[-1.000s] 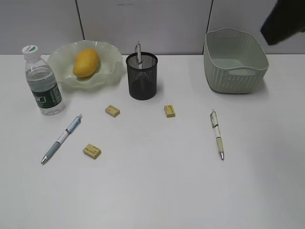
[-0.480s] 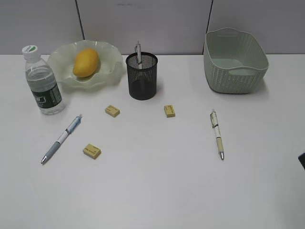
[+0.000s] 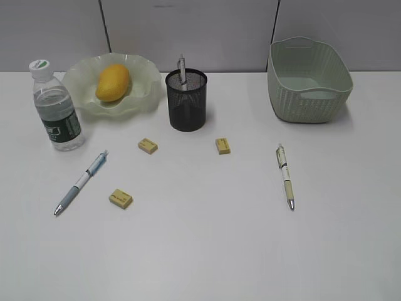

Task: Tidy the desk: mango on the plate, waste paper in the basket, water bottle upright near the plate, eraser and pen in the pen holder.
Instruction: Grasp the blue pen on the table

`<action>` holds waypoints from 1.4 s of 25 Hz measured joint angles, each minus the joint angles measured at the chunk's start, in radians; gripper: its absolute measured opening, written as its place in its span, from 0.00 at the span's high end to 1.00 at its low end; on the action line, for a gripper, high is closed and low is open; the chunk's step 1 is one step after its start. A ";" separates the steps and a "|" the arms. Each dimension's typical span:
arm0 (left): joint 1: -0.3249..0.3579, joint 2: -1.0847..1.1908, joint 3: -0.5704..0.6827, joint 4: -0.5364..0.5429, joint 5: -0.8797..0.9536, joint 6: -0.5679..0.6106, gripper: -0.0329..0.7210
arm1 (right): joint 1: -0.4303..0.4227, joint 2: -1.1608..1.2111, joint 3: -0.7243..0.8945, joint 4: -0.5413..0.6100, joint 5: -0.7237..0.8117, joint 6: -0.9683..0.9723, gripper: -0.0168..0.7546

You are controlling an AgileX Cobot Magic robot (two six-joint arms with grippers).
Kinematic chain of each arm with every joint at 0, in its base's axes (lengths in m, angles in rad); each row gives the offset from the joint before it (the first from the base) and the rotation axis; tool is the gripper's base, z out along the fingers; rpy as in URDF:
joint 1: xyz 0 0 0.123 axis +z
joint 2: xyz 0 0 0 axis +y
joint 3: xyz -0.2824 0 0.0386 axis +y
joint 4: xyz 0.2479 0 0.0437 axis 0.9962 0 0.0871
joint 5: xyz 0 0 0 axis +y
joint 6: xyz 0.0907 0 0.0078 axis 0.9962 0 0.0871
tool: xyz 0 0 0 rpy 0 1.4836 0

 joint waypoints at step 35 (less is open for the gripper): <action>0.000 0.000 0.000 0.000 0.000 0.000 0.28 | 0.003 -0.152 0.058 -0.196 -0.134 0.142 0.36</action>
